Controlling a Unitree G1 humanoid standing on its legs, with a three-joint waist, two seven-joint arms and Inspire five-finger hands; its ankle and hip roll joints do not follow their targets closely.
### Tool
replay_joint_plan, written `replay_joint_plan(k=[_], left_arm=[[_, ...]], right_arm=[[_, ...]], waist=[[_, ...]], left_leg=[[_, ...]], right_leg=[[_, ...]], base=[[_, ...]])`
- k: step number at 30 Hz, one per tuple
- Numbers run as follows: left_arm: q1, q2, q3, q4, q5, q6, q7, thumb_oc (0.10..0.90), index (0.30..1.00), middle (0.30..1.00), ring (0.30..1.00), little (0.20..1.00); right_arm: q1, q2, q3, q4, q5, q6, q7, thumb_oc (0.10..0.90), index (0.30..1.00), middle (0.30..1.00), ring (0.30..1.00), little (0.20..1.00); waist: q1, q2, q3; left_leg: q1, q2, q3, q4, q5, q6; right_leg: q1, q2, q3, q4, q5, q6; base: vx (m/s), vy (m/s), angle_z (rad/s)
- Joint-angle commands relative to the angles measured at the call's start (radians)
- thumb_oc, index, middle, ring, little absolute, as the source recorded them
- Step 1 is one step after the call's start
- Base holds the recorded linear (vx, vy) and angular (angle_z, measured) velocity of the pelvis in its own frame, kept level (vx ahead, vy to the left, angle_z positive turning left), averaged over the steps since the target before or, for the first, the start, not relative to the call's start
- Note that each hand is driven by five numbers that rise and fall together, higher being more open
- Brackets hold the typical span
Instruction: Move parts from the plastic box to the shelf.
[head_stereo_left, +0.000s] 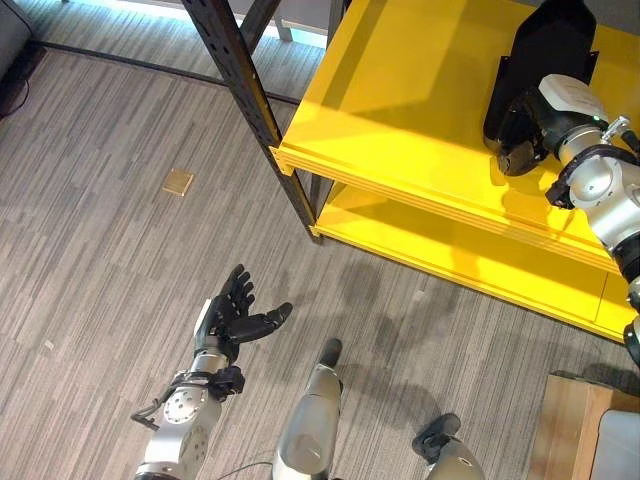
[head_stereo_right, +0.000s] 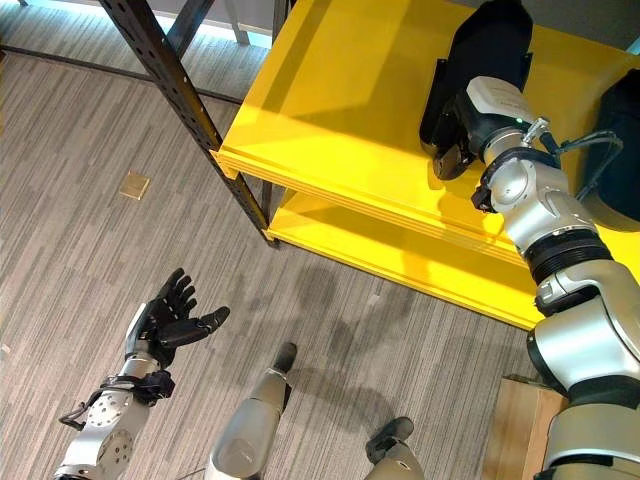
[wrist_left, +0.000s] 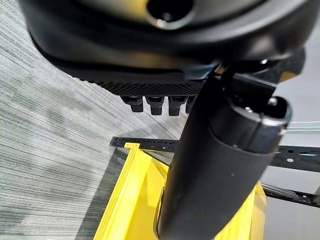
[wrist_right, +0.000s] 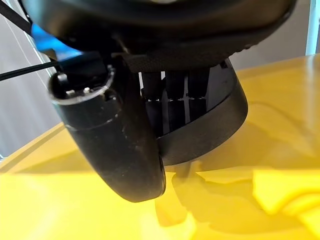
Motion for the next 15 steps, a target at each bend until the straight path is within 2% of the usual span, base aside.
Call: replay_joint_plan(k=[1, 6, 7, 8, 9, 10, 15], left_arm=[[-0.026, 0.101, -0.005, -0.1, -0.032, -0.115, 0.004, 0.9, 1.0, 1.0, 1.0, 1.0], [-0.027, 0.105, -0.007, -0.102, -0.033, -0.118, 0.006, 0.9, 1.0, 1.0, 1.0, 1.0], [-0.027, 0.104, -0.008, -0.102, -0.033, -0.118, 0.006, 0.9, 1.0, 1.0, 1.0, 1.0], [-0.027, 0.104, -0.01, -0.102, -0.034, -0.118, 0.007, 0.9, 1.0, 1.0, 1.0, 1.0], [-0.029, 0.103, -0.011, -0.1, -0.034, -0.12, 0.008, 0.9, 1.0, 1.0, 1.0, 1.0], [-0.031, 0.103, -0.012, -0.099, -0.032, -0.12, 0.01, 0.9, 1.0, 1.0, 1.0, 1.0], [-0.031, 0.104, -0.012, -0.099, -0.035, -0.121, 0.013, 0.9, 1.0, 1.0, 1.0, 1.0]], right_arm=[[-0.244, -0.028, 0.011, -0.001, 0.03, -0.032, -0.13, 0.4, 0.3, 0.3, 0.3, 0.3], [-0.251, -0.022, 0.011, 0.05, 0.031, -0.028, -0.139, 0.4, 0.3, 0.3, 0.3, 0.3], [-0.25, -0.02, 0.006, 0.055, 0.037, -0.029, -0.14, 0.571, 0.539, 0.539, 0.539, 0.539], [-0.25, -0.018, 0.002, 0.058, 0.041, -0.029, -0.141, 0.612, 0.596, 0.596, 0.596, 0.596], [-0.249, -0.015, -0.001, 0.062, 0.044, -0.028, -0.143, 0.718, 0.745, 0.745, 0.745, 0.745], [-0.249, -0.014, -0.002, 0.069, 0.046, -0.027, -0.145, 0.9, 1.0, 1.0, 1.0, 1.0], [-0.244, -0.001, -0.009, 0.085, 0.055, -0.026, -0.146, 0.9, 1.0, 1.0, 1.0, 1.0]], waist=[[0.011, -0.04, -0.049], [0.016, -0.039, -0.049], [0.016, -0.039, -0.048], [0.015, -0.038, -0.047], [0.016, -0.038, -0.047], [0.016, -0.038, -0.046], [0.017, -0.037, -0.043]], left_leg=[[-0.076, 0.009, 0.008, -0.021, 0.044, 0.017], [-0.084, 0.005, 0.004, -0.024, 0.047, 0.018], [-0.086, 0.005, 0.004, -0.024, 0.047, 0.019], [-0.086, 0.005, 0.005, -0.023, 0.047, 0.018], [-0.087, 0.005, 0.005, -0.024, 0.048, 0.018], [-0.087, 0.004, 0.006, -0.024, 0.048, 0.019], [-0.085, 0.004, 0.006, -0.026, 0.047, 0.02]], right_leg=[[0.116, 0.035, 0.046, 0.033, -0.086, -0.009], [0.113, 0.037, 0.042, 0.028, -0.086, -0.009], [0.111, 0.037, 0.043, 0.028, -0.086, -0.009], [0.111, 0.037, 0.043, 0.028, -0.086, -0.01], [0.111, 0.038, 0.043, 0.027, -0.087, -0.01], [0.111, 0.038, 0.044, 0.028, -0.087, -0.01], [0.107, 0.039, 0.05, 0.03, -0.089, -0.011]], base=[[0.01, 0.002, 0.09], [0.0, 0.0, 0.01], [0.0, 0.0, 0.0], [0.0, 0.0, 0.0], [0.0, 0.0, 0.0], [0.0, 0.0, 0.0], [0.0, 0.0, 0.0]])
